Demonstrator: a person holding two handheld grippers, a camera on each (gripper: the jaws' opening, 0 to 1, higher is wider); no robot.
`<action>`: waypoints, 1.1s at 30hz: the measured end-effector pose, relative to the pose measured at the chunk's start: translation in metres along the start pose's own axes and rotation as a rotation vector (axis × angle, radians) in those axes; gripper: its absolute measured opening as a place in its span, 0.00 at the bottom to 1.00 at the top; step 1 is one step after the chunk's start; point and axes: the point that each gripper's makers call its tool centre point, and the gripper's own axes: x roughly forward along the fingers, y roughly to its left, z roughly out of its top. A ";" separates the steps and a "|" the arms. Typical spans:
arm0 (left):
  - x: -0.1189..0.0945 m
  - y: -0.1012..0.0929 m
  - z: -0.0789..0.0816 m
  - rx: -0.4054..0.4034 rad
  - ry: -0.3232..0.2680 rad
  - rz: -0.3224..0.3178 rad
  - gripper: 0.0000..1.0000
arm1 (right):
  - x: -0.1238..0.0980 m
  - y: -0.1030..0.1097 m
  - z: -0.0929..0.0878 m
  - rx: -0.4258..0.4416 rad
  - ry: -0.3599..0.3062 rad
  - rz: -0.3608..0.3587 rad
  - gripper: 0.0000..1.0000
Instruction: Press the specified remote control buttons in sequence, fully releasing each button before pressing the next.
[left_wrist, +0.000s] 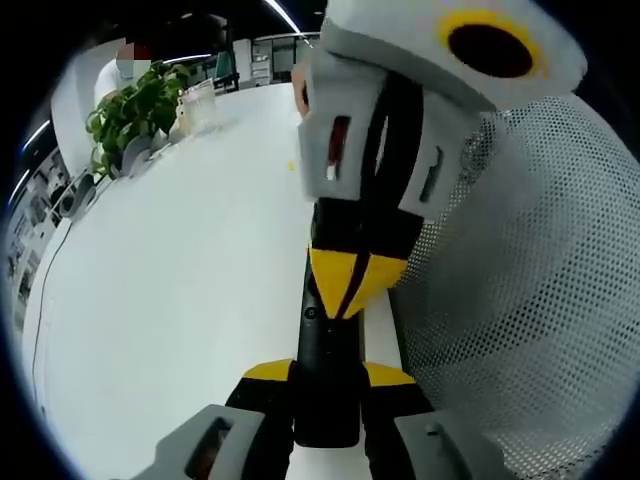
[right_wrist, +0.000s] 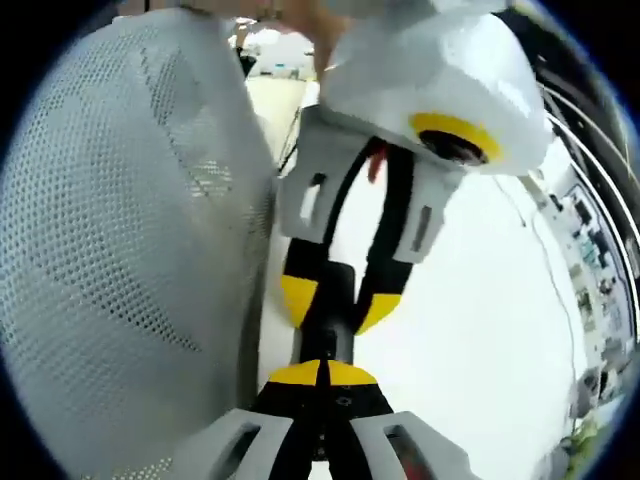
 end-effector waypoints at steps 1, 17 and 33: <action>0.000 0.000 0.000 0.000 0.000 0.000 0.25 | 0.001 -0.001 -0.001 -0.005 0.005 -0.001 0.00; 0.000 0.000 0.000 -0.002 -0.006 -0.003 0.25 | 0.004 0.001 -0.003 0.171 0.034 0.060 0.00; 0.000 0.000 0.000 -0.004 -0.018 -0.006 0.25 | 0.003 0.004 -0.002 0.108 0.001 0.078 0.00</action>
